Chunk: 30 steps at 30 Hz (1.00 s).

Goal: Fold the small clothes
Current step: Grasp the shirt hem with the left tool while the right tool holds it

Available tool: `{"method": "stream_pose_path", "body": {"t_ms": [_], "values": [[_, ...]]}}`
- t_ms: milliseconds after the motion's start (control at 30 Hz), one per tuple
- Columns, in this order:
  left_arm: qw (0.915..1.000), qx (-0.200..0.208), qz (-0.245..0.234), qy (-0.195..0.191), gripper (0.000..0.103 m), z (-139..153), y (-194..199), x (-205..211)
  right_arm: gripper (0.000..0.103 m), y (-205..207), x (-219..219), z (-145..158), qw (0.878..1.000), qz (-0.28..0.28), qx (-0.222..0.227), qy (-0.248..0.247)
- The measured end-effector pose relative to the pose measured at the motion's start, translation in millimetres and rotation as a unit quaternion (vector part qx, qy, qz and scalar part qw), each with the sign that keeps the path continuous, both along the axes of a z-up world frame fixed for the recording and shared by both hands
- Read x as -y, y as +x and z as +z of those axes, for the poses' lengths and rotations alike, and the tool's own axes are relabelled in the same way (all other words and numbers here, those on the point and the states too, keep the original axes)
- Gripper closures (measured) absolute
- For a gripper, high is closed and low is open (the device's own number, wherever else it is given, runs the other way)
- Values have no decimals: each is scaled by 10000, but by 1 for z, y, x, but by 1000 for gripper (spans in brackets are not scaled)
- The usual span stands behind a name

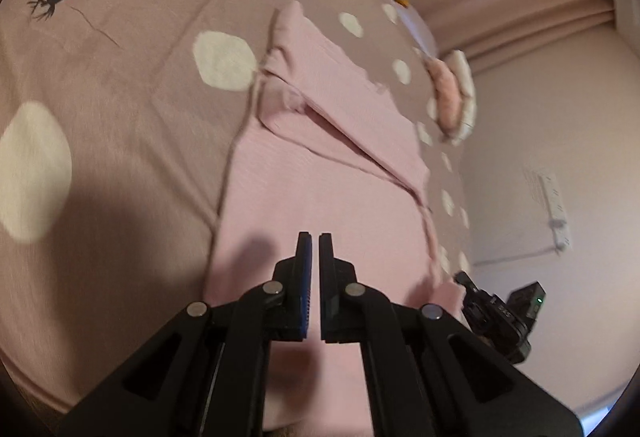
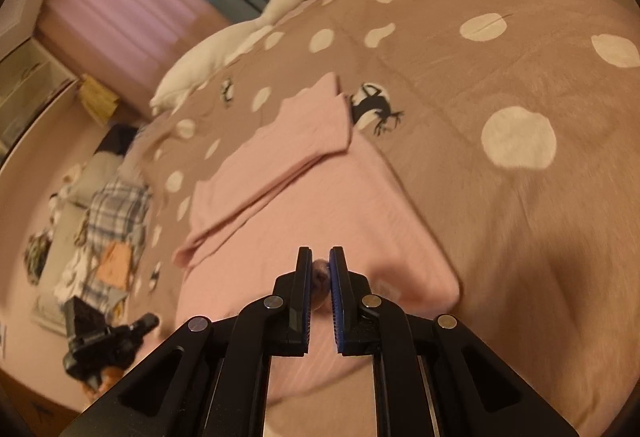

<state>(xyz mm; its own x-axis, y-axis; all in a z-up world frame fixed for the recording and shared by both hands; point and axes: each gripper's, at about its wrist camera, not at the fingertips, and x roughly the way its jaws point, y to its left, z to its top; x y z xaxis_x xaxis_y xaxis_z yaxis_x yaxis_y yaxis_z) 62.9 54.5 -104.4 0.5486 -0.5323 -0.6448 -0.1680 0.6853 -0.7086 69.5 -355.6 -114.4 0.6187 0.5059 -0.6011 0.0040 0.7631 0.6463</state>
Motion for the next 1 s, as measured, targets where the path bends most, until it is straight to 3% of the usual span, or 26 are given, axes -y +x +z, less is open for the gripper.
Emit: {"method": "stream_pose_path", "body": {"t_ms": [233, 300, 367, 433, 567, 700, 800, 1000], "values": [[9986, -139, -25, 503, 99, 0, -13, -11, 92, 8, -11, -1, 9977, 129, -13, -666], [9971, -165, -124, 734, 88, -1, -26, -11, 92, 5, -10, 1, 9966, 161, 22, -814], [9950, -263, -270, 927, 68, -4, -43, -8, 92, 5, -8, 2, 9964, 175, 34, -826], [9929, -342, -442, 1052, 57, -7, -61, -5, 92, 4, -7, 2, 9964, 178, 57, -831], [9921, -546, -606, 957, 36, -16, -86, -5, 92, -2, -10, 0, 9959, 220, 75, -879], [9893, -804, -632, 1038, 35, -31, -98, -7, 92, -6, -11, -5, 9968, 222, 4, -768], [9906, -679, -688, 971, 34, -33, -105, -6, 92, -8, -12, -6, 9972, 204, -19, -716], [9884, -915, -1151, 367, 36, -49, -105, 11, 92, -13, -13, -4, 9970, 152, 20, -763]]}}
